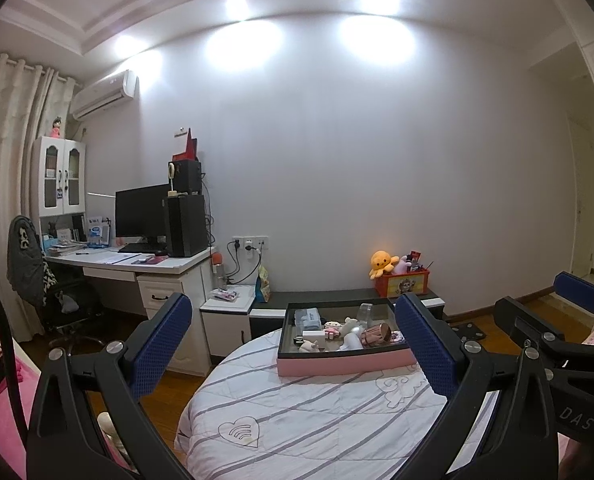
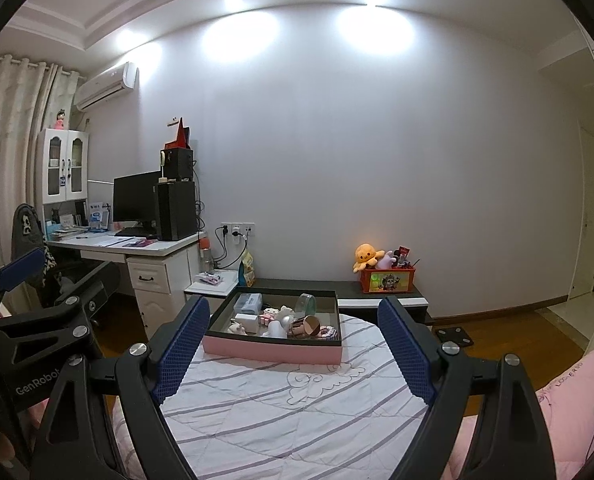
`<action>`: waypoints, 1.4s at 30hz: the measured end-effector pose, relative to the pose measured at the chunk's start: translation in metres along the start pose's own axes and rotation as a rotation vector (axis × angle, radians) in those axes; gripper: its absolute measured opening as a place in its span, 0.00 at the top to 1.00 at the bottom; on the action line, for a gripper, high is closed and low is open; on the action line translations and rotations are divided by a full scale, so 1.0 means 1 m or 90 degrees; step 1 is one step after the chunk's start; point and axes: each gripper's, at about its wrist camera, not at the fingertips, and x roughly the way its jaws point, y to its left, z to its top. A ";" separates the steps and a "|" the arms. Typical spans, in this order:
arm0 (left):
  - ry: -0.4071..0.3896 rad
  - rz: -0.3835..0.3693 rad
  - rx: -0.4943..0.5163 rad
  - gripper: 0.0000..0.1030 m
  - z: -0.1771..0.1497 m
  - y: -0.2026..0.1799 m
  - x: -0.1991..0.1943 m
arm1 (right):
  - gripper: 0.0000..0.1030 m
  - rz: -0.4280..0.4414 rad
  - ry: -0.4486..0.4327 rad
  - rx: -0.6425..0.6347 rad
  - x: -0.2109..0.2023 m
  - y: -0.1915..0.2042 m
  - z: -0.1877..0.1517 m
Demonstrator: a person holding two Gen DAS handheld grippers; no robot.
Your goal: Organize rigid objects
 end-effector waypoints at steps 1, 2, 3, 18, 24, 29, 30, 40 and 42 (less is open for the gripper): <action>-0.001 0.001 0.000 0.00 0.000 0.000 0.000 | 0.15 0.000 0.000 0.000 0.000 0.000 0.000; -0.001 0.001 0.001 0.00 0.000 0.000 0.000 | 0.15 0.001 0.000 0.001 -0.001 0.000 0.000; -0.001 0.001 0.001 0.00 0.001 0.001 0.000 | 0.15 0.001 0.000 0.001 -0.001 0.000 0.000; -0.001 -0.001 0.003 0.00 0.001 0.002 0.001 | 0.15 0.001 0.001 0.001 -0.001 0.000 0.000; -0.001 -0.001 0.003 0.00 0.001 0.002 0.001 | 0.15 0.000 0.001 0.001 -0.001 0.000 0.001; -0.001 -0.001 0.003 0.00 0.001 0.002 0.001 | 0.15 0.000 0.001 0.001 -0.001 0.000 0.000; -0.002 -0.001 0.003 0.00 0.001 0.002 0.001 | 0.15 -0.001 0.001 0.001 -0.002 0.000 0.000; 0.000 -0.003 0.005 0.00 -0.001 0.003 -0.001 | 0.15 -0.002 0.004 0.002 -0.003 0.001 -0.002; -0.001 -0.003 0.005 0.00 -0.001 0.003 0.000 | 0.15 -0.003 0.003 0.000 -0.003 0.002 -0.002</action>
